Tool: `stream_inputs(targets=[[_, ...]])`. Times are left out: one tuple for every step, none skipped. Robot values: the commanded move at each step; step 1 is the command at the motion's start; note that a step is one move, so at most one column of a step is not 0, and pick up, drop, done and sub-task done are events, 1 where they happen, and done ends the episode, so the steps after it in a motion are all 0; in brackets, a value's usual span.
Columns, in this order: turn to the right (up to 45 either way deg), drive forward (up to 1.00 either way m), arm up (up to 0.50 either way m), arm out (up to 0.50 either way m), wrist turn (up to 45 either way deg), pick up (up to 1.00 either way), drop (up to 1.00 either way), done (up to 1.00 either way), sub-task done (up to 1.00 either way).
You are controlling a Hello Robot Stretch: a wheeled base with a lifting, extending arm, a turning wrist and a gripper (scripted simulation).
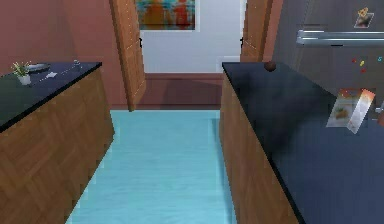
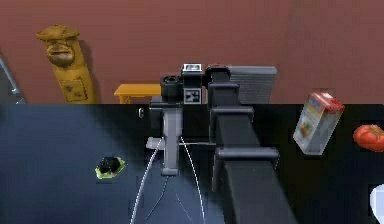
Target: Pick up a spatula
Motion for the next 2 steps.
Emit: stream_inputs(targets=[[0.0, 0.00, 0.00, 0.00, 45.0, 0.00, 0.00, 0.00, 0.00], [0.0, 0.00, 0.00, 0.00, 45.0, 0.00, 0.00, 0.00, 0.00]])
